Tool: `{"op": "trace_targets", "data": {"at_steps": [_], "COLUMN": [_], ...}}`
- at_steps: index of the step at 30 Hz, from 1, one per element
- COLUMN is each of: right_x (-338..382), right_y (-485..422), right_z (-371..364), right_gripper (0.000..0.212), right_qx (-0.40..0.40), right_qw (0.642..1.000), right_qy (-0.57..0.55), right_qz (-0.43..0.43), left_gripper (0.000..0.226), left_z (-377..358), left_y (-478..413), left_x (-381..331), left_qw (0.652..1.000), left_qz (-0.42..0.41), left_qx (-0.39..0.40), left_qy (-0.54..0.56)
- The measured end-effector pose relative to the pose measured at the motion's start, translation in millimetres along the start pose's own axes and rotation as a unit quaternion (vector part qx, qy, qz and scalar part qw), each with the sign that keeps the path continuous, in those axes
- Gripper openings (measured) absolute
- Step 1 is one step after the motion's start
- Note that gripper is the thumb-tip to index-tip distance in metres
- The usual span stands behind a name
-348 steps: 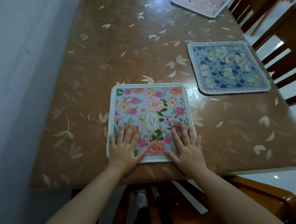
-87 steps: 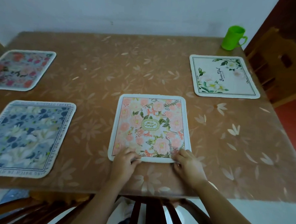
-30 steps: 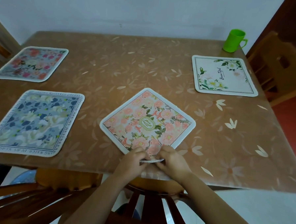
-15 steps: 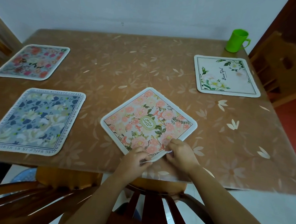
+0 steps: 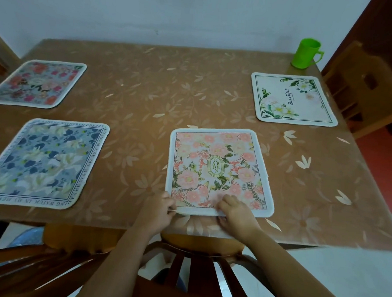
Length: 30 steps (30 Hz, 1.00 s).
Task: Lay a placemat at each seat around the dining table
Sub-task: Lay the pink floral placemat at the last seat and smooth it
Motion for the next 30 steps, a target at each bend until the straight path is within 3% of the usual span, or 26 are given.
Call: {"op": "trace_targets", "data": {"at_steps": [6,9,13,25,30], "right_x": [-56,-69,-75,-70,-63], "right_y": [20,31,39,39,36], "right_z": [9,14,18,18,14], "right_gripper": [0.035,0.034,0.031,0.016,0.017], "right_qx": [0.049,0.049,0.019,-0.011,0.018], "right_qw": [0.994,0.991,0.988,0.989,0.991], "right_qy": [0.029,0.035,0.006,-0.035,-0.015], "right_qz": [-0.093,-0.117,-0.15,-0.147,-0.136], "left_gripper": [0.014,0.023,0.013,0.001,0.005], "left_z": [-13,-24,-24,-20,-16], "left_y": [-3,-5,-4,-2,-3], "left_x": [-8,-19,-23,-24,-14], "left_qw": [0.996,0.994,0.996,0.997,0.998], "left_qz": [-0.037,-0.07,-0.08,-0.067,-0.058], "left_qx": [0.028,0.035,0.015,0.0,-0.013], "left_qy": [-0.082,-0.081,-0.044,-0.022,-0.029]}}
Point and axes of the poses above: each hand's wrist, its own y-axis away from the middle knuckle, its own z-axis out of the back of the hand, x = y × z, the point moved 4 cm from there along -y, towards the middle knuckle, and after that the axes turned 3 degrees about -z, right-handed, at the moved point
